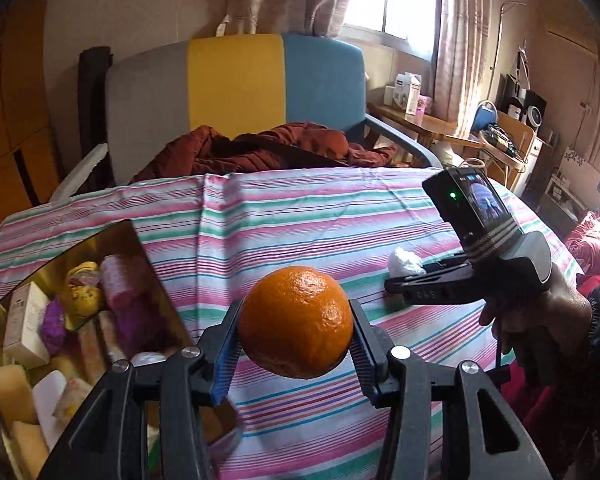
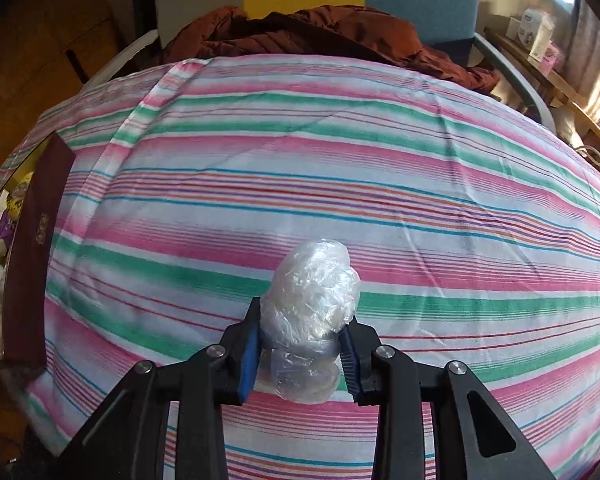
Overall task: Organize objects
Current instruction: 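Carry the orange and wrapped ball over the gold tray and release them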
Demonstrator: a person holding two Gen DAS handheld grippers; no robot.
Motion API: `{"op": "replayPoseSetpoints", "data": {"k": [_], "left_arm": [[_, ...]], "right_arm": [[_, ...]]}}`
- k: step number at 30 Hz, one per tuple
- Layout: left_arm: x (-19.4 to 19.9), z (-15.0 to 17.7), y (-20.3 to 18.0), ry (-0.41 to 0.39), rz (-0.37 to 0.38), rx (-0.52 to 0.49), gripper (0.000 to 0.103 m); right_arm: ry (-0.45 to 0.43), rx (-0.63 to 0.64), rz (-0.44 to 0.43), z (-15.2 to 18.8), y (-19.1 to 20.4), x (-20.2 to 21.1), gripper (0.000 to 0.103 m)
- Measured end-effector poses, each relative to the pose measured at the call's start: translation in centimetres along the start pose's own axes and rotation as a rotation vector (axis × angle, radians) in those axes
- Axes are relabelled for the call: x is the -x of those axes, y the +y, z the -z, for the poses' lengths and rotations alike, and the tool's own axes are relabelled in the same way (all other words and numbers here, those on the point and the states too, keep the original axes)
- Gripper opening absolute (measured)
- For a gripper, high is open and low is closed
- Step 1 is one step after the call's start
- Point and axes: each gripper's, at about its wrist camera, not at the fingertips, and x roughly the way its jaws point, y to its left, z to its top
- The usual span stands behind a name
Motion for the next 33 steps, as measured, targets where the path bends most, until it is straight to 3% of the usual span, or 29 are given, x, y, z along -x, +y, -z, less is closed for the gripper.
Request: {"op": "replayPoseSetpoints", "data": {"k": [17, 26, 33], "left_arm": [[3.2, 2.0, 8.7, -0.006, -0.039, 0.186, 0.05], [7.1, 3.8, 16.5, -0.043, -0.146, 0.332, 0.05], [10.3, 6.3, 21.2, -0.061, -0.204, 0.42, 0.05]], "right_arm": [[0.069, 0.077, -0.042, 1.2, 6.0, 0.6, 0.035], [-0.061, 0.101, -0.127, 1.1, 11.1, 5.4, 0.035], [-0.164, 0.221, -0.297, 2.2, 18.4, 9.2, 0.035]]}}
